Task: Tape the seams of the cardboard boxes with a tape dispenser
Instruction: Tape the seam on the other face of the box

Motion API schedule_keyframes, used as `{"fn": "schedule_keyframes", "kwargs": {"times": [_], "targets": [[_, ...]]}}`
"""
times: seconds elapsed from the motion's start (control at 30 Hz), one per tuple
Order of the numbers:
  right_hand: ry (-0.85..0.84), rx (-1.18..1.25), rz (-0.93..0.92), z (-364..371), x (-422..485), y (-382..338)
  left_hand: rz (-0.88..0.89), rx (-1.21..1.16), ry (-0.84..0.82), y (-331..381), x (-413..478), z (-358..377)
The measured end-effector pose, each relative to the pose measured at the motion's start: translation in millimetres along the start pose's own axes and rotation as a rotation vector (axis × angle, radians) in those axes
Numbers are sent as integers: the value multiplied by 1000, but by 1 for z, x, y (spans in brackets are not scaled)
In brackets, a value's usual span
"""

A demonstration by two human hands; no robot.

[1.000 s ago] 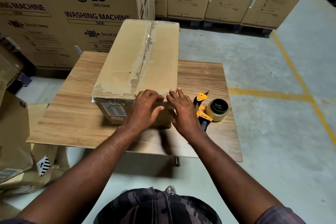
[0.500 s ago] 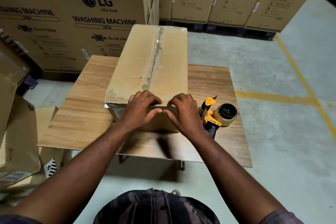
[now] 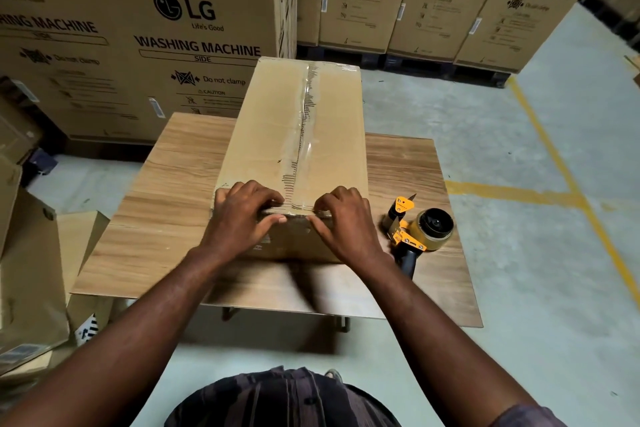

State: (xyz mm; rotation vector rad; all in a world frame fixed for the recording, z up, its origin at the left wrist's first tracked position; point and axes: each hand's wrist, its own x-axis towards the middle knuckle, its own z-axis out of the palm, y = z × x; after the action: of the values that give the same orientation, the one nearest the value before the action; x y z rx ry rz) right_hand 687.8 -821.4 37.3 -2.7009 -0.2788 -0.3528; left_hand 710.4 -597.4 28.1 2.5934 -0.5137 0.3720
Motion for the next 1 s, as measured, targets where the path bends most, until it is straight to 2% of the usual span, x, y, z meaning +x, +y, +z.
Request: {"fn": "schedule_keyframes", "kwargs": {"times": [0.2,0.47,0.6,0.8,0.93,1.0], "targets": [[-58,-58,63,12,-8,1,-3,-7,-65,-18,-12,-7],[-45,-28,71,22,11,-37,-99,-76,-25,-37,-13,-18],[-73,-41,109,23,5,-30,-116,-187,-66,-57,-22,-28],[-98,50,71,33,22,-71,-348,-448,81,-61,-25,-27],[-74,73,131,43,26,-74,-598,-630,186,-55,-33,-17],[-72,53,93,45,28,-77,-716,-740,238,-48,-38,-8]]}}
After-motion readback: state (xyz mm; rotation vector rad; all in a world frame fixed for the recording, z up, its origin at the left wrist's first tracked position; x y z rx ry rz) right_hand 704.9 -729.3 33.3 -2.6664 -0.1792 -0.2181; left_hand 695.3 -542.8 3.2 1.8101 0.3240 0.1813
